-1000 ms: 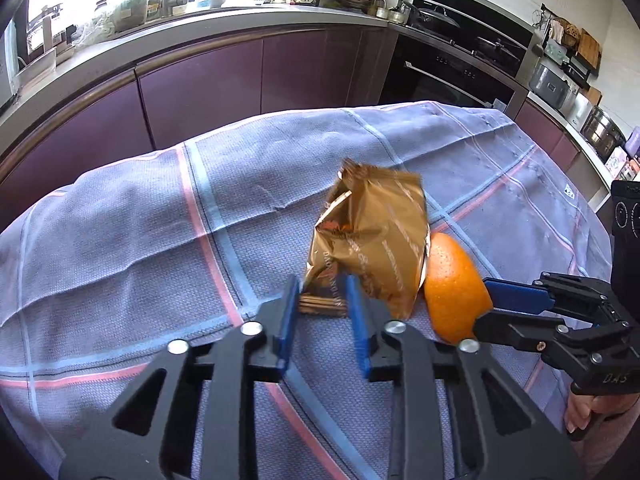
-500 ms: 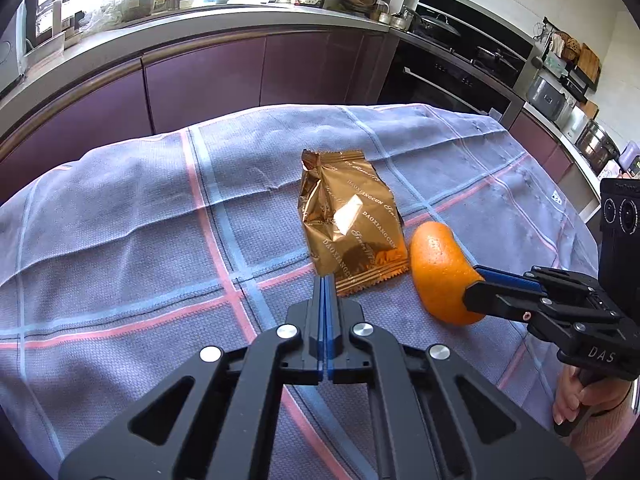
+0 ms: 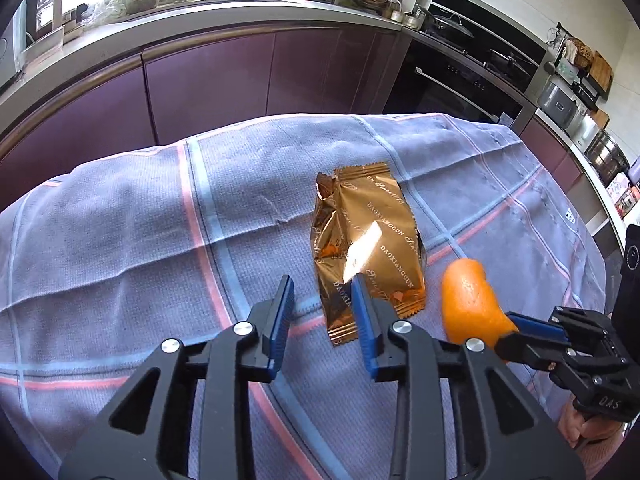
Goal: Collect trash
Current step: 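Grasp the gold snack wrapper with the left tool while the right tool grasps the orange peel, then lift the gold wrapper and orange peel and carry both toward the teal bin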
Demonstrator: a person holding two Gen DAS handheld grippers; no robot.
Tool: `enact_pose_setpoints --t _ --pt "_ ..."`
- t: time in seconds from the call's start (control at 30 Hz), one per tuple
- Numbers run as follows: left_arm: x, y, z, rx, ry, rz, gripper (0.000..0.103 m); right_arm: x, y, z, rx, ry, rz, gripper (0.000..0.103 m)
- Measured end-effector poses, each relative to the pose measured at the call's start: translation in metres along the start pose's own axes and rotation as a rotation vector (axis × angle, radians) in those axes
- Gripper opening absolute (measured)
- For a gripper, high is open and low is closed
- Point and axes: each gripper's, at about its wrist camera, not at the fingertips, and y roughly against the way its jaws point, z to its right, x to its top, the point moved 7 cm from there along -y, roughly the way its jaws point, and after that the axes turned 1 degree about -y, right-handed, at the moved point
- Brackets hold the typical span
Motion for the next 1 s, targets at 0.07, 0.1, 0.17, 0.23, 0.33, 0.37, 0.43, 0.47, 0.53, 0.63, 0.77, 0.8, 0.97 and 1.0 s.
enact_pose_setpoints --t 0.07,0.1,0.17,0.23,0.33,0.37,0.43,0.47,0.53,0.63,0.77,0.8,0.97,1.0 --pt "0.006 -0.005 0.0 0.005 -0.004 -0.002 0.031 0.0 0.0 0.003 0.006 -0.004 -0.001 0.011" --pt "0.008 -0.007 0.001 0.003 -0.004 -0.004 0.031 0.0 0.0 0.004 0.01 -0.007 -0.002 0.011" --pt "0.013 -0.009 0.003 -0.015 -0.002 -0.011 0.032 0.0 0.0 0.005 0.014 -0.011 -0.001 0.011" --pt "0.019 -0.007 0.006 -0.044 -0.002 -0.006 0.034 0.0 0.001 0.006 0.016 -0.013 0.002 0.011" --pt "0.027 -0.005 0.009 -0.047 -0.008 0.006 0.035 0.0 0.001 0.006 0.021 -0.016 0.004 0.011" --pt "0.028 -0.007 0.01 -0.04 -0.012 0.001 0.036 0.0 0.001 0.007 0.023 -0.019 0.003 0.011" --pt "0.032 -0.013 0.011 -0.029 -0.017 -0.01 0.036 0.001 0.001 0.007 0.026 -0.02 0.004 0.011" --pt "0.033 -0.016 0.011 -0.028 -0.015 -0.015 0.034 0.001 0.002 0.008 0.026 -0.02 0.003 0.011" --pt "0.033 -0.022 0.011 -0.038 -0.006 -0.03 0.034 0.001 0.002 0.009 0.027 -0.021 0.003 0.011" --pt "0.031 -0.027 0.011 -0.05 0.015 -0.03 0.032 0.001 0.002 0.008 0.03 -0.021 0.002 0.011" --pt "0.025 -0.027 0.01 -0.053 0.033 -0.028 0.011 0.002 0.003 0.008 0.031 -0.018 0.003 0.011" --pt "0.024 -0.026 0.01 -0.058 0.036 -0.024 0.01 0.002 0.003 0.008 0.03 -0.016 0.004 0.011" --pt "0.015 -0.009 0.011 -0.064 0.047 0.001 0.005 0.003 0.004 0.005 0.023 -0.005 0.011 0.011" --pt "0.014 -0.004 0.01 -0.061 0.044 0.01 0.005 0.003 0.004 0.003 0.024 -0.003 0.012 0.011"
